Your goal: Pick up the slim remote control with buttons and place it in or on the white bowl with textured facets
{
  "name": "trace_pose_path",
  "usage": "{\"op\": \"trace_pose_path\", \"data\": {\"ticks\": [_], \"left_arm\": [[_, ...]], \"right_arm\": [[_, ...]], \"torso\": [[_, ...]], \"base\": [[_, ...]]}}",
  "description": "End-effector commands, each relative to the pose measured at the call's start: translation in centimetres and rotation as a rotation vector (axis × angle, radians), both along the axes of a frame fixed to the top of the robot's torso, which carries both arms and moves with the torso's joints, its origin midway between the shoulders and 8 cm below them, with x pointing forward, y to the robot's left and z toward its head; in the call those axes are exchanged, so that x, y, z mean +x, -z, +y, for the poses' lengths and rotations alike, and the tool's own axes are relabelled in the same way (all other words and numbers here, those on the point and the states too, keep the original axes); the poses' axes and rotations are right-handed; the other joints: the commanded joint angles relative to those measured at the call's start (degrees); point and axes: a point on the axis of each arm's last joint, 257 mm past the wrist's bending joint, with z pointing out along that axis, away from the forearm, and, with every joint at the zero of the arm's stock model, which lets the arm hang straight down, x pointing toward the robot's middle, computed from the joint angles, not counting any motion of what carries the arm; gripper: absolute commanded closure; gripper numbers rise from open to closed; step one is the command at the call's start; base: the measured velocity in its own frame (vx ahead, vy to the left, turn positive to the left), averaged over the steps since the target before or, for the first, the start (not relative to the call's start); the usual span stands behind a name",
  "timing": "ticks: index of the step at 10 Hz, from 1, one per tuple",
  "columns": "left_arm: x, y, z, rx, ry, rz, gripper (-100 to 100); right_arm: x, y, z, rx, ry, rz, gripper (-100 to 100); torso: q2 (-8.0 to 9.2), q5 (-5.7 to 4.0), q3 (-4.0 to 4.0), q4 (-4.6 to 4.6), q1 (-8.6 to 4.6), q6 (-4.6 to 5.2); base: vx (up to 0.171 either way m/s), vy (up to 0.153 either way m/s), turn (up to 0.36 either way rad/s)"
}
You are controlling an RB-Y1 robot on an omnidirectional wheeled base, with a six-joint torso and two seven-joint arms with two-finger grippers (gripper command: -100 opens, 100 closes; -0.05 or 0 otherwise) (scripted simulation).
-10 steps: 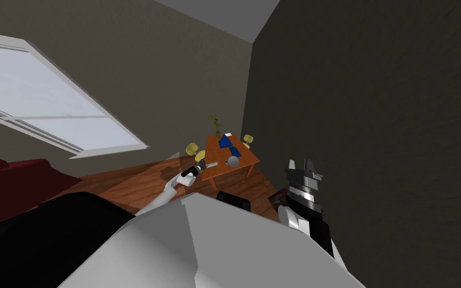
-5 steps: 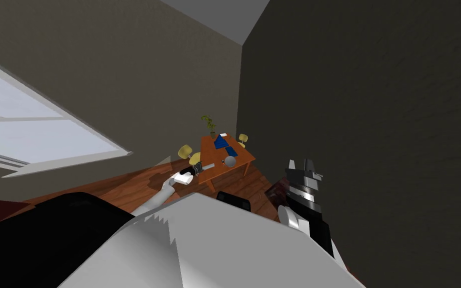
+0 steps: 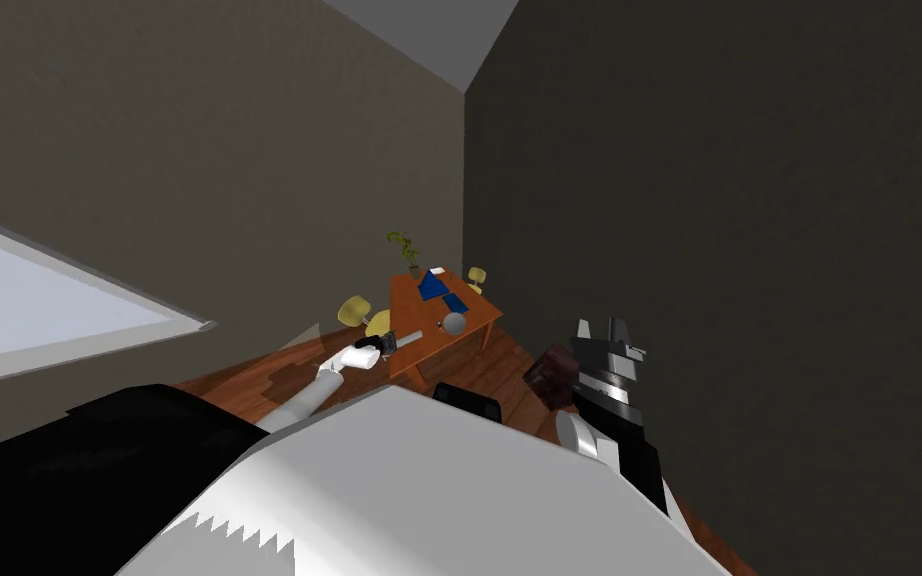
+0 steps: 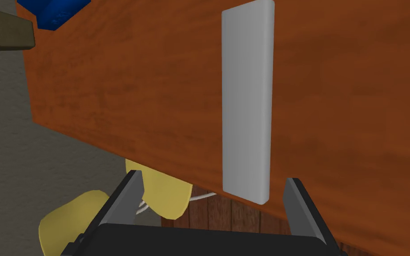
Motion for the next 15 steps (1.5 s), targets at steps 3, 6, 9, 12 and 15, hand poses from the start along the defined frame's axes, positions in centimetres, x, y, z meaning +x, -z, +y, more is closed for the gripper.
{"op": "trace_pose_path", "data": {"ticks": [3,6,9,12,15], "left_arm": [[-3.9,2.3,3.4,-0.054,-0.124,0.131,-100],[-6.2,3.5,4.5,-0.086,-0.184,0.207,-100],[-8.5,4.4,5.4,-0.119,-0.242,0.275,-100],[-12.0,5.6,6.6,-0.184,-0.348,0.367,-100],[-13.9,6.1,6.8,-0.22,-0.399,0.418,-100]], "right_arm": [[0.0,0.0,0.0,0.0,0.0,0.0,0],[0.0,0.0,0.0,0.0,0.0,0.0,0],[0.0,0.0,0.0,0.0,0.0,0.0,0],[0.0,0.0,0.0,0.0,0.0,0.0,0],[0.0,0.0,0.0,0.0,0.0,0.0,0]], "torso": [[0.01,0.01,0.0,0.0,0.01,-0.02],[0.01,-0.01,0.01,0.0,-0.05,-0.02],[-0.01,0.0,0.0,0.0,0.0,0.04],[-0.02,0.01,-0.01,-0.01,0.01,-0.02],[-0.03,0.0,-0.01,0.0,-0.01,0.02]], "base": [[0.003,0.03,-0.234],[0.001,0.023,-0.146],[0.005,0.031,-0.215],[0.003,0.033,-0.223],[0.002,0.029,-0.196]]}}
